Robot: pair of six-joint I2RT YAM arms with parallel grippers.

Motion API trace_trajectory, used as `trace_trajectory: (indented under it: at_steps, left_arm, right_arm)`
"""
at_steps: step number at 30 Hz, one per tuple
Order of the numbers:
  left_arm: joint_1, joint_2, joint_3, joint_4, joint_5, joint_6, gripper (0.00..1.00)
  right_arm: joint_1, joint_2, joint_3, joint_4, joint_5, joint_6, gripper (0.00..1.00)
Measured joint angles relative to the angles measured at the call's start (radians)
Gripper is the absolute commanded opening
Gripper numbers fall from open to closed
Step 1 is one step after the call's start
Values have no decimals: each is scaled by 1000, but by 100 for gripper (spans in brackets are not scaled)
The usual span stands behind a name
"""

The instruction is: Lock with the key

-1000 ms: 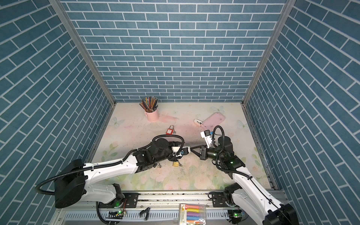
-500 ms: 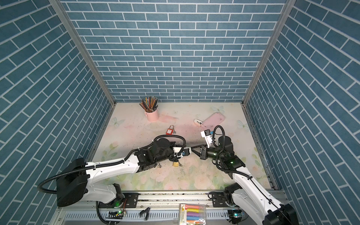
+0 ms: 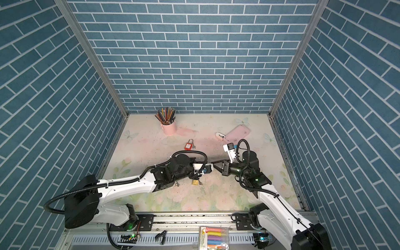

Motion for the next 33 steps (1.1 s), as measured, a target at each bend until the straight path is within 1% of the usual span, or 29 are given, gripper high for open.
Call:
trace_trajectory:
  at_steps: [9,10,13,15,18,20,23,26,28,30,31,33]
  left_arm:
    - [3,0,0,-29,8,-15,0]
    - [5,0,0,-32,12,-18,0]
    - [20,-5,0,-53,46,-33,0]
    - [39,-10,13,-90,88,-42,0]
    - [84,-5,79,-193,169,-48,0]
    - [114,13,138,-263,215,-45,0]
    - [148,47,195,-350,271,-26,0]
    - [159,54,198,-436,302,10,0]
    - [160,53,198,-481,315,32,0]
    - [160,46,198,-514,328,50,0]
    - [161,40,196,-527,332,58,0]
    - [163,20,193,-546,343,69,0]
  right_arm:
    - [0,33,-1,-5,9,1,0]
    - [0,34,0,-8,11,1,2]
    - [-1,36,6,-33,21,-3,21]
    - [-5,36,9,-62,38,-11,28]
    - [-10,11,20,-121,90,-49,34]
    - [-11,-39,20,-142,132,-89,36]
    - [-6,-146,-7,-107,201,-150,34]
    - [23,-258,-90,-31,269,-246,33]
    - [58,-314,-146,11,302,-328,27]
    - [81,-334,-179,42,313,-392,19]
    - [85,-332,-185,53,310,-415,16]
    - [88,-311,-188,75,289,-452,15]
